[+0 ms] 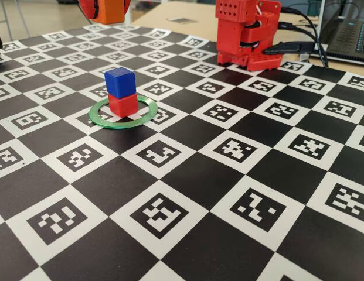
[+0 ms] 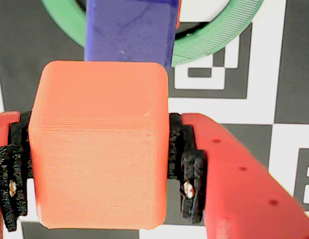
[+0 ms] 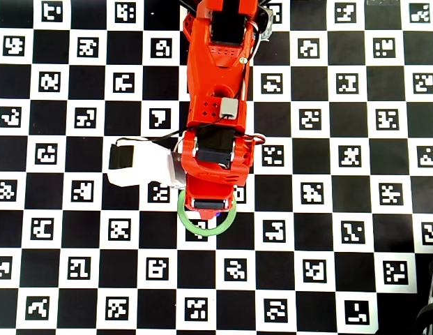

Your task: Grab the red cube then put it in the green circle then put the blue cube on top and finally the orange cube on top

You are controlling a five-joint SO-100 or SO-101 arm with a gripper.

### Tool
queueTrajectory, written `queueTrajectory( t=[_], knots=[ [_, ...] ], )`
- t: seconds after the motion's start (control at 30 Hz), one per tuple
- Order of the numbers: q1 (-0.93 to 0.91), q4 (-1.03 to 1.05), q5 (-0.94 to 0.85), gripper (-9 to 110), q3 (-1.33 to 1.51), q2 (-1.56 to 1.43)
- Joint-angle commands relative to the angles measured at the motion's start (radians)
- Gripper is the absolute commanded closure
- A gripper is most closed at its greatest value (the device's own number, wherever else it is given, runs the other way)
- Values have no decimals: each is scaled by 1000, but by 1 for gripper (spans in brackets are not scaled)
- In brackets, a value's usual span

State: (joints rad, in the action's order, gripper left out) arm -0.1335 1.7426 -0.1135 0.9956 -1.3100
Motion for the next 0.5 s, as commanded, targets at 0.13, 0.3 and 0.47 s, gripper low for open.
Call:
queueTrajectory(
  t=[0.13,0.3,0.47],
  knots=[
    [44,66,11,100,-69,2],
    [38,43,-15,100,-66,5],
    [18,31,-34,100,-28,5]
  ],
)
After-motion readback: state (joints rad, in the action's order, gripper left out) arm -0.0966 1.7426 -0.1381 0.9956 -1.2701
